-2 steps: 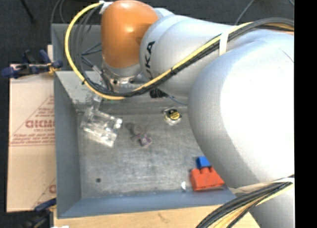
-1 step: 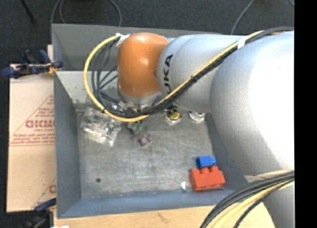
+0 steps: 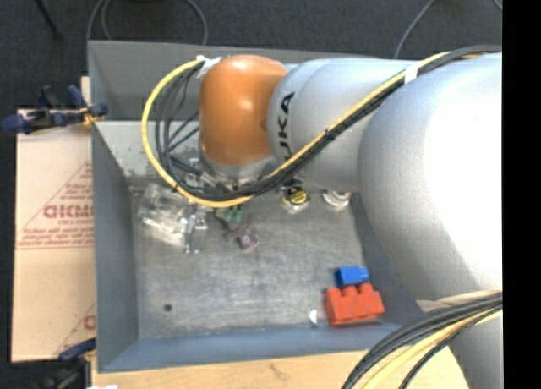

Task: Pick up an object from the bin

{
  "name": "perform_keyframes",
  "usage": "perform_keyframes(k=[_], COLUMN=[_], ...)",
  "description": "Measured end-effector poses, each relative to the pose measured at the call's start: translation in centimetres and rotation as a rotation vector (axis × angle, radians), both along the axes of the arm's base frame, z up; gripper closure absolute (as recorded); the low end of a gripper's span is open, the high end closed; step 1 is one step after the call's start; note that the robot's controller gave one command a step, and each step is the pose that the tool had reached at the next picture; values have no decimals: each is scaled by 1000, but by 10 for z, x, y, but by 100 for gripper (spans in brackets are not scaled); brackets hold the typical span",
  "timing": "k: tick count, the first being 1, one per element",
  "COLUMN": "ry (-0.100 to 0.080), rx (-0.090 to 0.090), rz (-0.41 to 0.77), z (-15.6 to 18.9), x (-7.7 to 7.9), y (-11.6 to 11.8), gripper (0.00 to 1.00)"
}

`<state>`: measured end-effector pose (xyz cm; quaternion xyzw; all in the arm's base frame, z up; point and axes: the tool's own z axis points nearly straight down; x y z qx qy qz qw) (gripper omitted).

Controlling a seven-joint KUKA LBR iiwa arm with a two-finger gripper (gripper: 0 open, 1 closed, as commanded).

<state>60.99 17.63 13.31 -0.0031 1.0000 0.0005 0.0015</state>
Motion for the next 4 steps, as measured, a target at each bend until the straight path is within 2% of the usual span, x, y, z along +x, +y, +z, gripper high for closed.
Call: perform_keyframes(k=[1,2,3,4], ry=[-5,-6,-5,-4], rx=[-3,-1,-2,2], rz=[134,154,154,150], z=[21,-61,-54,-55], x=[14,23,13,13], y=[-27,-28,7,7], gripper=[0,0,0,100])
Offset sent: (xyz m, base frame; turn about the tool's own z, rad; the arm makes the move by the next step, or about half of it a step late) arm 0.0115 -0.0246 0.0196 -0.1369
